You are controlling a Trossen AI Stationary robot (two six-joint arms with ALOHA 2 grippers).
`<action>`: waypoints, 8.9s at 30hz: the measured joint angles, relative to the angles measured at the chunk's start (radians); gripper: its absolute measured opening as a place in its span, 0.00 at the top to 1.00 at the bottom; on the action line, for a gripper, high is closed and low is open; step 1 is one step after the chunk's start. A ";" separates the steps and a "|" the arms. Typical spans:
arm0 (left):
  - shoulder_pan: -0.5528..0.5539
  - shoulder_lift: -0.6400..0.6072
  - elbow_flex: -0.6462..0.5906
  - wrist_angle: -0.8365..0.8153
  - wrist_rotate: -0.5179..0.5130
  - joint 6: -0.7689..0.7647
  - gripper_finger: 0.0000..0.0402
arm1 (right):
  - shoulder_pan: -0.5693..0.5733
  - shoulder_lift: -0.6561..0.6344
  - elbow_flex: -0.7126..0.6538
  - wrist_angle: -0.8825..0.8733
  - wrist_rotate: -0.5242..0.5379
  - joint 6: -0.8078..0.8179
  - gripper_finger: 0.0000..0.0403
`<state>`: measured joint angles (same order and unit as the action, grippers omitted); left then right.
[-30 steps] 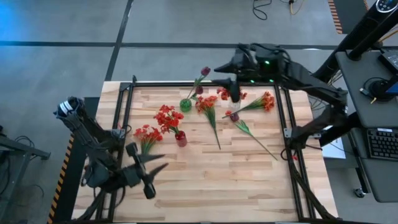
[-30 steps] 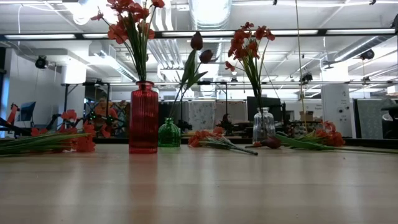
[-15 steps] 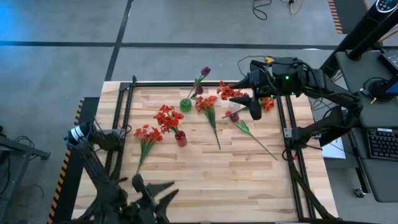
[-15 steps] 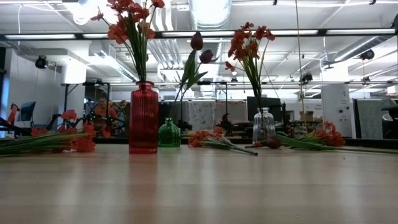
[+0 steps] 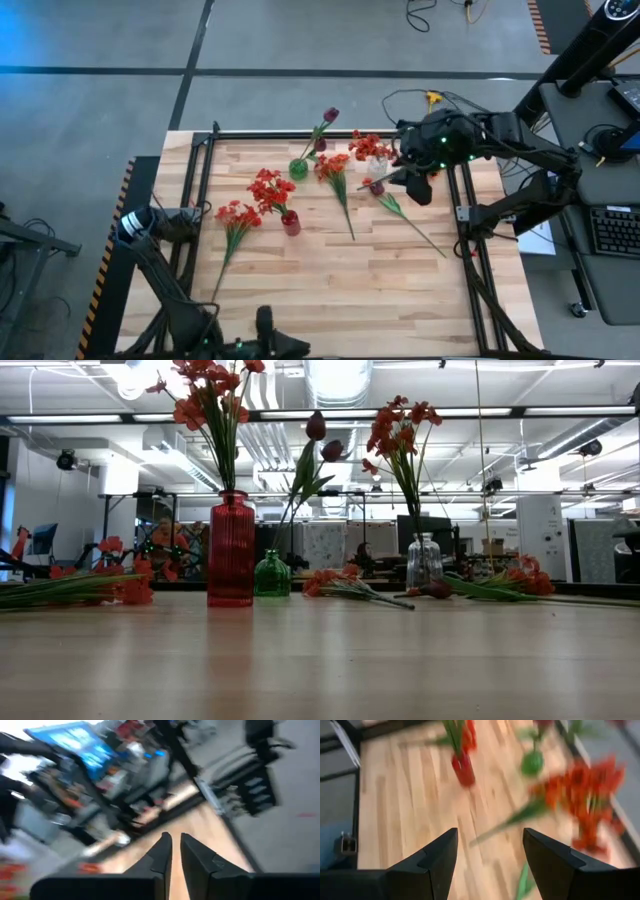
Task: Sort flowers into vase by color
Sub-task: Put the red flowers into the red vase
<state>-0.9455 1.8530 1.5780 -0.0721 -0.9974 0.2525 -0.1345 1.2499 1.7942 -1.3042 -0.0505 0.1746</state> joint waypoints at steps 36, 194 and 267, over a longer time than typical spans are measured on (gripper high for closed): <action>0.126 -0.123 -0.422 -0.821 0.439 -1.434 1.00 | 0.049 -0.051 -0.964 0.300 0.075 0.405 0.48; 0.074 -0.259 -0.445 0.166 0.226 -0.135 1.00 | 0.510 -0.050 -1.007 1.273 0.262 0.014 0.48; 0.214 -0.233 -0.985 1.126 0.169 -0.079 0.98 | 0.503 0.650 -0.689 2.352 0.120 -0.436 0.50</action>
<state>-0.7311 1.6199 0.5926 1.0538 -0.8280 0.1732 0.3685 1.8999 1.1056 1.0473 0.0696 -0.2619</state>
